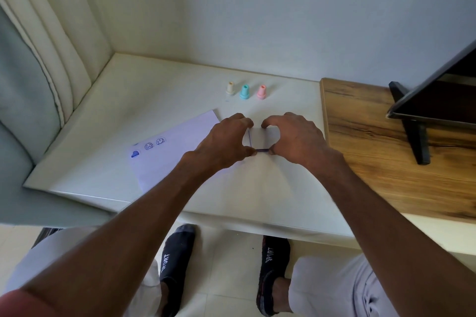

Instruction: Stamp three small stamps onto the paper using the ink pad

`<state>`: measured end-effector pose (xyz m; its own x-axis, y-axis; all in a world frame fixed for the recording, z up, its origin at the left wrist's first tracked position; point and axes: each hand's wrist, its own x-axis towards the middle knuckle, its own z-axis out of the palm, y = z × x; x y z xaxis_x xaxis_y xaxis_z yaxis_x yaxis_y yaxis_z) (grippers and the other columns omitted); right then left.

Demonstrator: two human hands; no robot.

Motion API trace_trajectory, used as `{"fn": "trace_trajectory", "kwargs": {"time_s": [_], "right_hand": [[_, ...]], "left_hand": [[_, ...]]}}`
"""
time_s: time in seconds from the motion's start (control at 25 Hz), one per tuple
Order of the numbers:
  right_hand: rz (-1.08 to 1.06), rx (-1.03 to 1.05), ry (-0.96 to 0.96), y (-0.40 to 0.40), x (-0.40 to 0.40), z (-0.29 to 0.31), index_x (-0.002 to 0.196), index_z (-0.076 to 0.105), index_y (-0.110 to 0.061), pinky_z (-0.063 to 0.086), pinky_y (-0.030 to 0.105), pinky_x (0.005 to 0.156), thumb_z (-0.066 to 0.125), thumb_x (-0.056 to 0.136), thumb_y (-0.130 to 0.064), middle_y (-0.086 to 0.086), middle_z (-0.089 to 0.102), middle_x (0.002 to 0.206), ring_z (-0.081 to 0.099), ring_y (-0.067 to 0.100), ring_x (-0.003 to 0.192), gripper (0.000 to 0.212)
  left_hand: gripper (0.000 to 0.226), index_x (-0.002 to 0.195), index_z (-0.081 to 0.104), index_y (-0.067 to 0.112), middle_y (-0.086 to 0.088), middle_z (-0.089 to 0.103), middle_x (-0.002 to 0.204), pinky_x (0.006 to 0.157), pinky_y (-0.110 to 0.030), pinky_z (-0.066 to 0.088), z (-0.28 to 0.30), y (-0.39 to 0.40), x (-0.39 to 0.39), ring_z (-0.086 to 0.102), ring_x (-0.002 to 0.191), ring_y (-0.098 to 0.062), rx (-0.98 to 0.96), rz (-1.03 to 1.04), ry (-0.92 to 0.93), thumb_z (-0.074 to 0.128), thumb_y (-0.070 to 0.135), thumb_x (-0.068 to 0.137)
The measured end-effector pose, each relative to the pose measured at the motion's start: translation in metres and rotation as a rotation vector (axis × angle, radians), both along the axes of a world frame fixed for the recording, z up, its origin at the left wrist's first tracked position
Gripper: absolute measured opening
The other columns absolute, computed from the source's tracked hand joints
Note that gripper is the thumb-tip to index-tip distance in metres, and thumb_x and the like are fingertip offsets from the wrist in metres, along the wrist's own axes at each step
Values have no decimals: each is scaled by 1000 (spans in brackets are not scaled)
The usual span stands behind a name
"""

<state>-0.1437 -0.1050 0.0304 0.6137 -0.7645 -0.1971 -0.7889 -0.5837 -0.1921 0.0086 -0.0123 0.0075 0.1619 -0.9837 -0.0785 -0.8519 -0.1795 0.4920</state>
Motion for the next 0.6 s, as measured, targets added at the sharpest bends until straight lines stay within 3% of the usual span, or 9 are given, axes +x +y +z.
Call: {"fn": "trace_trajectory", "kwargs": {"time_s": [0.4,0.6], "right_hand": [[-130,-93,6,-11,-7,-3,126,62,-26,41,33,72,78,82,-22,4,64,119,63,29,104,47],[-124,-84,-48,-11,-6,-1,128,59,-25,40,33,73,80,82,-29,8,56,125,62,30,106,51]], "left_hand": [[62,137,59,11,-2,56,136,97,-35,52,-5,-2,7,59,116,-21,23,3,45,81,33,84],[52,134,61,16,-2,59,130,94,-34,54,-2,-1,6,61,111,-19,-16,3,64,78,31,87]]}}
